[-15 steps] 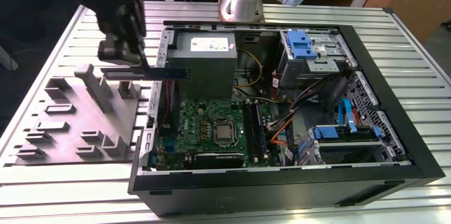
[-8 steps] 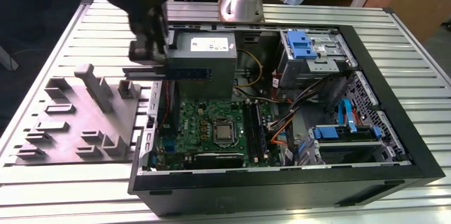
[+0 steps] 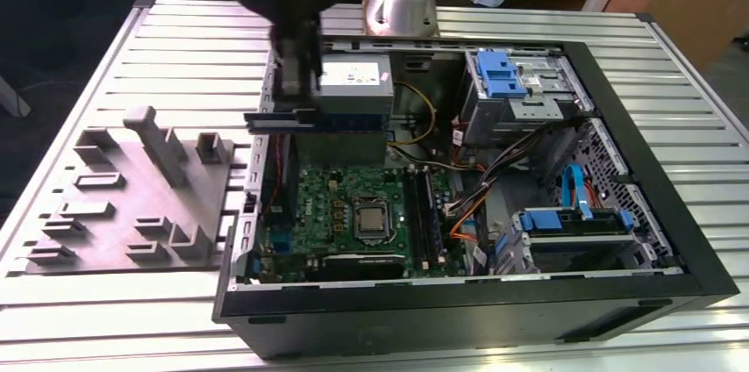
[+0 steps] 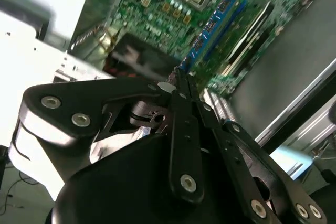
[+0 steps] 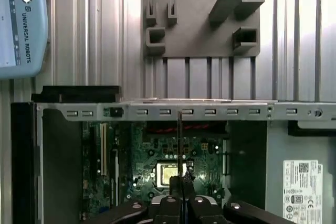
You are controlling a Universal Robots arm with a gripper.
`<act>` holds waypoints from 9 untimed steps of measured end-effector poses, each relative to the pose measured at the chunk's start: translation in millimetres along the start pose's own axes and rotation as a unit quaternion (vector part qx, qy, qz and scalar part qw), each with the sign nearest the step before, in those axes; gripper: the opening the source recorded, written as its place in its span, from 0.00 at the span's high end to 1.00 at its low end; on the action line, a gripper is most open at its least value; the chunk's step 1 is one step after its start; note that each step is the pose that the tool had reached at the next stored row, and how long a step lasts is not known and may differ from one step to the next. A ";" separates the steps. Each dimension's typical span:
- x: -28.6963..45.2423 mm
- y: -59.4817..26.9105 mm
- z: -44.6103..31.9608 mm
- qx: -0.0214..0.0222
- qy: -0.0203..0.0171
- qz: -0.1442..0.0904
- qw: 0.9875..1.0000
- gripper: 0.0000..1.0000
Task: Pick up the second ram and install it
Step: 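Pick up the second ram and move it above second insertion slot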
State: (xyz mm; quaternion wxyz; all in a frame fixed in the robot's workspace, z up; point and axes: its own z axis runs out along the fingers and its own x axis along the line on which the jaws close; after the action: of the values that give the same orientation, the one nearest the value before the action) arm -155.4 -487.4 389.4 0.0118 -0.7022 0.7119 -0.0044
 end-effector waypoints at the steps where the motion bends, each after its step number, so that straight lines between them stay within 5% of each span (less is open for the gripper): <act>1: -0.1 -4.5 0.1 0.000 0.000 0.000 1.000 0.88; 9: -0.6 -40.6 1.4 -0.001 0.000 0.000 1.000 0.88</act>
State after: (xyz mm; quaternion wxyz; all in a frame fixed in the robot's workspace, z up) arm -114.9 -487.4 388.9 0.0113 -0.7021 0.7119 -0.0040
